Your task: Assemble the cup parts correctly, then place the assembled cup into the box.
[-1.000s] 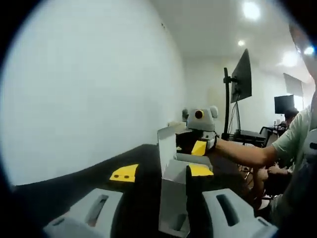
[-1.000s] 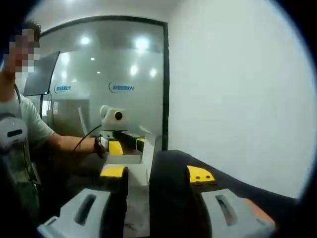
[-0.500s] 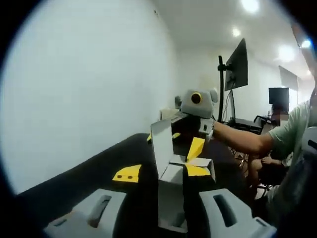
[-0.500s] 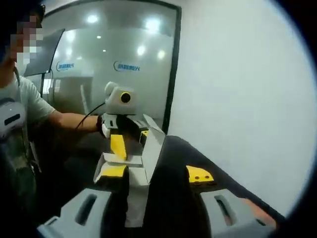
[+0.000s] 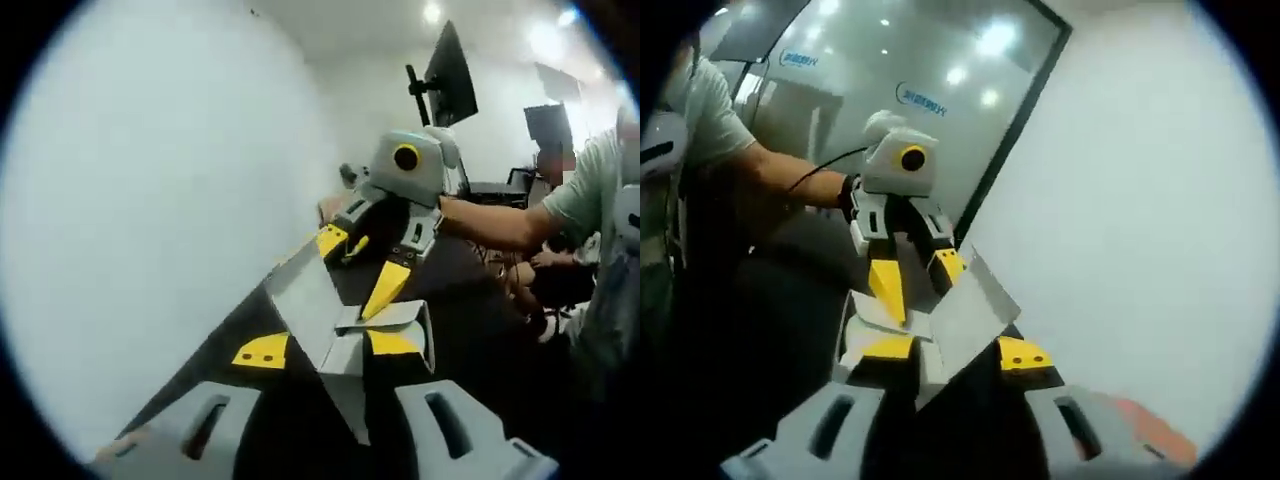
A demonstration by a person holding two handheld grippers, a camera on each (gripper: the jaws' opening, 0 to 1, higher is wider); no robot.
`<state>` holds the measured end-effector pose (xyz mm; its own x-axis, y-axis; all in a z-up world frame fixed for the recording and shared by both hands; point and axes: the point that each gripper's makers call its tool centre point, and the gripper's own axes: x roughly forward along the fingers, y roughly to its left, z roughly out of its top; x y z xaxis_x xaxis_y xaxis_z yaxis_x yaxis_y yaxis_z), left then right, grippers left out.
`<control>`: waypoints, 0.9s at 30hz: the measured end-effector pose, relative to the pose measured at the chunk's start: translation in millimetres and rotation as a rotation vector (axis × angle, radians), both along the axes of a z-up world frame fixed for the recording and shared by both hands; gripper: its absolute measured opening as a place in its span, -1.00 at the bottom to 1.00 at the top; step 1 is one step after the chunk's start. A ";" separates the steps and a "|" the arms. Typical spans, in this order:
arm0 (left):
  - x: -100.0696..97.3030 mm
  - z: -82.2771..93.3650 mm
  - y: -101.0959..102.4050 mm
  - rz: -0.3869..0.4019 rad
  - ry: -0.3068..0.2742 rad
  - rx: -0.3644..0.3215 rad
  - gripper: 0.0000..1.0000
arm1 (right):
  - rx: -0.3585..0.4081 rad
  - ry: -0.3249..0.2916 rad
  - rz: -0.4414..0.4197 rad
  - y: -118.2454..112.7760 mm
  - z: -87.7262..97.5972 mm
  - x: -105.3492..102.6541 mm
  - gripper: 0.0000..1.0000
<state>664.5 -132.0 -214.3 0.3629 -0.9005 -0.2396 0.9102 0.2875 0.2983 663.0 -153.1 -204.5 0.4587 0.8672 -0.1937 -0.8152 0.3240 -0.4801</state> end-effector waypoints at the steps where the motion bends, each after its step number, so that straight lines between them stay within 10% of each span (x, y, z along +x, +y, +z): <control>1: -0.9 0.0 -0.1 -0.002 -0.003 -0.002 -0.56 | 0.008 0.005 0.005 -0.2 0.6 -0.6 -0.48; 9: -4.5 1.8 3.0 0.015 -0.098 0.050 -0.67 | 0.011 0.015 0.012 -4.4 1.1 -6.7 -0.48; 27: -18.9 4.5 6.0 -0.006 -0.069 0.008 -0.62 | 0.125 0.146 0.126 -0.5 12.2 -39.0 -0.48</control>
